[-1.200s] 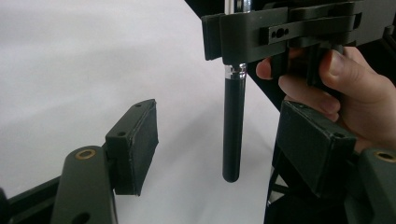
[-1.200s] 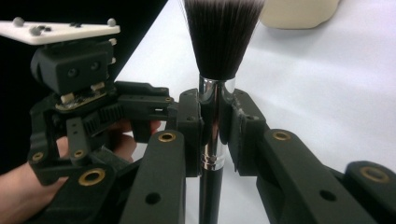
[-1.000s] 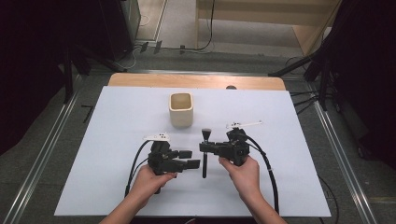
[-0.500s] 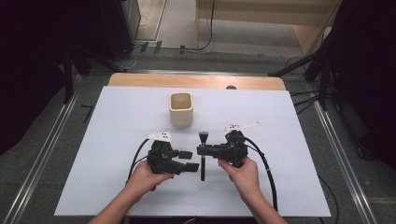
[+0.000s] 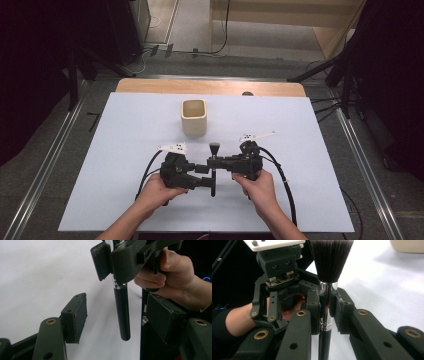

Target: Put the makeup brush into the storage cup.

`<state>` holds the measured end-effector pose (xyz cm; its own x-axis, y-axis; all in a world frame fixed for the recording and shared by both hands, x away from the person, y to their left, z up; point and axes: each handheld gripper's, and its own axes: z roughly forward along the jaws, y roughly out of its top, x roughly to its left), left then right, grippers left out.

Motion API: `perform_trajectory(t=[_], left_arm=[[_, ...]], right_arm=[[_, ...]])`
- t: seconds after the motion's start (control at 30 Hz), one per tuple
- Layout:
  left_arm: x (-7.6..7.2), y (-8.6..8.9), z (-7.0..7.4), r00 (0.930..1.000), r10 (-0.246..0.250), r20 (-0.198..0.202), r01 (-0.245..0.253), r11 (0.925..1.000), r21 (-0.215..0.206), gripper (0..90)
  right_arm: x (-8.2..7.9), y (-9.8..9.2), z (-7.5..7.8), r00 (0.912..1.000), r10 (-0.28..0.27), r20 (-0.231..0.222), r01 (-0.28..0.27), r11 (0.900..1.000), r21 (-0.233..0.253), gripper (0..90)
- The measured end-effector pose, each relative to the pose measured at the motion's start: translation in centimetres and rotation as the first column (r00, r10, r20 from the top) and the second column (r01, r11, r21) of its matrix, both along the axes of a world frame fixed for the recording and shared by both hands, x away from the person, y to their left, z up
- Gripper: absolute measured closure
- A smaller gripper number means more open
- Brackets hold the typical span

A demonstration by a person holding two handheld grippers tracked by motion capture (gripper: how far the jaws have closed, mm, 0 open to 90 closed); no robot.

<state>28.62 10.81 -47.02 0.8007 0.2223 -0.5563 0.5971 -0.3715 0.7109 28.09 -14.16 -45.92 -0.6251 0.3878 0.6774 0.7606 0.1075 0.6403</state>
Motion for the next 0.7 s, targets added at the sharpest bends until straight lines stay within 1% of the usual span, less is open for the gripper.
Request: perform_trajectory(t=[0.07,0.2,0.27,0.33,0.57,0.63,0.7], left_arm=[[0.0,0.01,0.02,1.0,-0.007,-0.001,0.007,1.0,-0.001,36.2],[-0.02,0.02,0.07,0.9997,-0.016,-0.019,0.015,0.9998,-0.015,38.9],[0.01,0.02,0.08,0.9992,-0.021,-0.035,0.02,0.9996,-0.021,40.9],[-0.02,-0.01,0.09,0.9989,-0.025,-0.04,0.024,0.9995,-0.019,42.7],[-0.19,-0.14,0.19,0.9985,-0.032,-0.044,0.032,0.9994,-0.015,52.2],[-0.27,-0.16,0.28,0.9985,-0.03,-0.045,0.029,0.9995,-0.007,54.5],[-0.3,-0.15,0.35,0.9986,-0.028,-0.045,0.028,0.9996,-0.008,57.9]], right_arm=[[0.0,0.1,-0.1,0.9999,0.014,-0.001,-0.014,1.0,0.011,78.1],[-0.02,0.26,-0.29,0.9993,0.038,-0.009,-0.037,0.998,0.048,78.0],[-0.05,0.31,-0.33,0.9992,0.039,-0.008,-0.039,0.998,0.052,78.0],[-0.06,0.38,-0.38,0.9991,0.043,-0.002,-0.043,0.998,0.055,78.0],[-0.17,0.58,-0.34,0.9986,0.053,0.003,-0.053,0.997,0.055,78.0],[-0.18,0.62,-0.36,0.9986,0.053,0.004,-0.053,0.997,0.057,78.0],[-0.19,0.62,-0.34,0.9985,0.054,0.002,-0.054,0.997,0.058,78.0]])
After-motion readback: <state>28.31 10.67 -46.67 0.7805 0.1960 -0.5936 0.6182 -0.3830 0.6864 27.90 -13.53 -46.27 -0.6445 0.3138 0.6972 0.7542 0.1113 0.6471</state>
